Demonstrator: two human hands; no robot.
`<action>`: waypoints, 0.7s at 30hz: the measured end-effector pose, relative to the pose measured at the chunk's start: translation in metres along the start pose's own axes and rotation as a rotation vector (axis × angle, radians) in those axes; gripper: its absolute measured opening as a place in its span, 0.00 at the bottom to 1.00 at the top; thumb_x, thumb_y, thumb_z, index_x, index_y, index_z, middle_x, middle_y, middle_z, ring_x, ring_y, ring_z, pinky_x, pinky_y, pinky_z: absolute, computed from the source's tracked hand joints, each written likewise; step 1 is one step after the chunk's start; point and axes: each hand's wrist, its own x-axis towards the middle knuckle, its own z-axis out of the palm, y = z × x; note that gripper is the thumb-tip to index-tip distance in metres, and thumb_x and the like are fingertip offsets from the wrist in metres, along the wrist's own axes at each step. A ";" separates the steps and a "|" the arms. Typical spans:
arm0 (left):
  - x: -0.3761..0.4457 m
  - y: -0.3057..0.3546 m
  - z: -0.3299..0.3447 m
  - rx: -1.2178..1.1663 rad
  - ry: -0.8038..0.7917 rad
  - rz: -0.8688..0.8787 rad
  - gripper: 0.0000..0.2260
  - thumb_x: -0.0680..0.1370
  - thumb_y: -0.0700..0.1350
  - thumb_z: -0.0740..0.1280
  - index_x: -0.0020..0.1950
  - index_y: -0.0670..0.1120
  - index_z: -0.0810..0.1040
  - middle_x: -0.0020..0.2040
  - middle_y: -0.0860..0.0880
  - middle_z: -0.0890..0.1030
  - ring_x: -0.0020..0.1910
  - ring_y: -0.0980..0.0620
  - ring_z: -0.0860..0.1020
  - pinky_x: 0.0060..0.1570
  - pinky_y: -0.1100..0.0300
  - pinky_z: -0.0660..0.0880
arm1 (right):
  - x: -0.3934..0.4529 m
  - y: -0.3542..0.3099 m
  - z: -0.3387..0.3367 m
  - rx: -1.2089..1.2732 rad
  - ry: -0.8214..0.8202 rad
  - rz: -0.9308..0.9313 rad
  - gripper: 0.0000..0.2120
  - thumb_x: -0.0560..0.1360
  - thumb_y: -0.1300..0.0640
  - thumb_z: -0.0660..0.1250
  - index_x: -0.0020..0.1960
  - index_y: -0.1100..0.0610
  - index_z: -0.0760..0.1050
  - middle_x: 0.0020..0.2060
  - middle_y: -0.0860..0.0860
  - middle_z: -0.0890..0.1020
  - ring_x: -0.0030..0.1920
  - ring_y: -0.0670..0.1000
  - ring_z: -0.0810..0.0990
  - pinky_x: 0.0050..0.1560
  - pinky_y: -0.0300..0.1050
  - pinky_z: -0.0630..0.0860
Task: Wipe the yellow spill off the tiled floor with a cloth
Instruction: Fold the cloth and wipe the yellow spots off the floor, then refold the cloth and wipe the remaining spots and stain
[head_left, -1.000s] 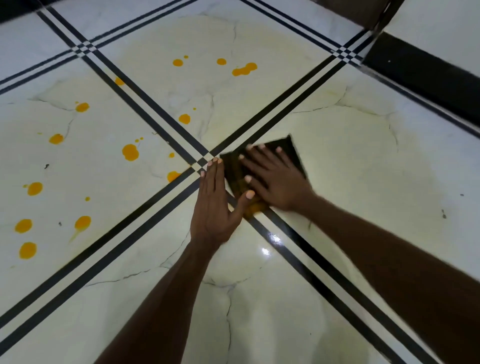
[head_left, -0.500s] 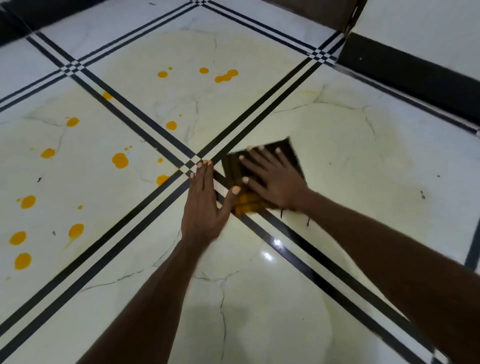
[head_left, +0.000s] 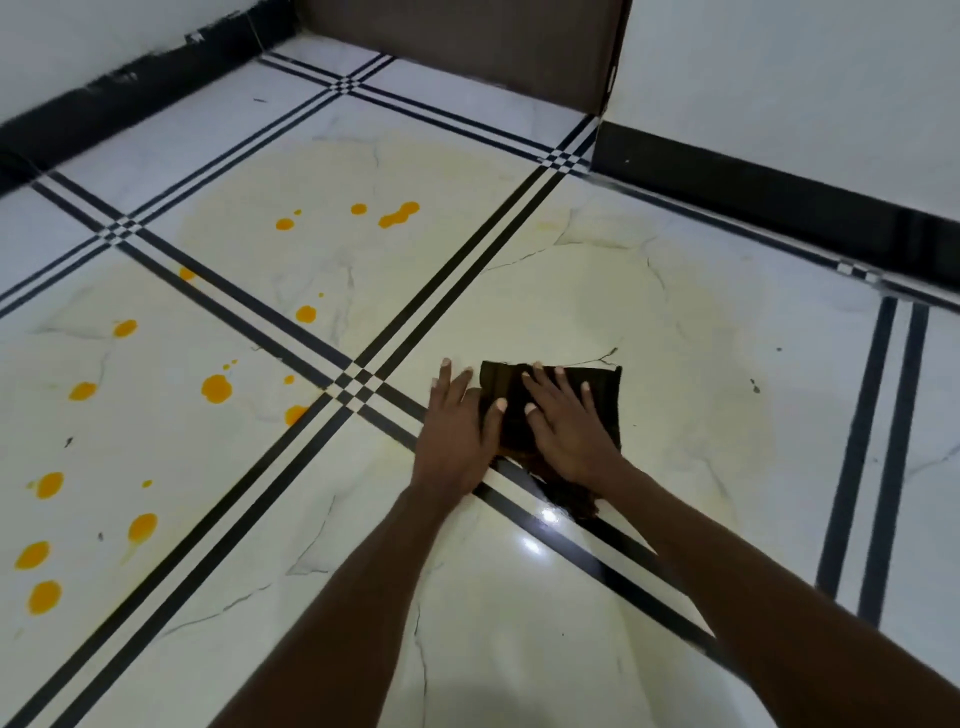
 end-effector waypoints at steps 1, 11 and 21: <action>0.006 0.010 0.003 -0.036 -0.025 -0.023 0.22 0.86 0.56 0.58 0.65 0.39 0.79 0.79 0.40 0.68 0.84 0.44 0.50 0.81 0.51 0.46 | 0.000 0.002 -0.010 0.103 -0.013 0.014 0.25 0.88 0.54 0.50 0.84 0.55 0.56 0.84 0.51 0.55 0.85 0.52 0.47 0.82 0.53 0.39; 0.034 0.089 -0.006 -0.487 -0.245 -0.381 0.11 0.82 0.49 0.67 0.59 0.45 0.70 0.51 0.47 0.77 0.50 0.52 0.78 0.47 0.61 0.75 | -0.017 0.020 -0.071 0.761 0.175 0.253 0.14 0.85 0.55 0.61 0.69 0.49 0.77 0.62 0.50 0.83 0.63 0.49 0.81 0.68 0.46 0.78; 0.073 0.135 -0.107 -0.883 -0.297 -0.390 0.10 0.82 0.45 0.69 0.62 0.48 0.74 0.57 0.40 0.83 0.54 0.41 0.85 0.47 0.43 0.84 | -0.019 -0.003 -0.102 1.399 0.093 0.481 0.19 0.84 0.42 0.62 0.62 0.57 0.77 0.61 0.55 0.83 0.65 0.58 0.82 0.69 0.54 0.76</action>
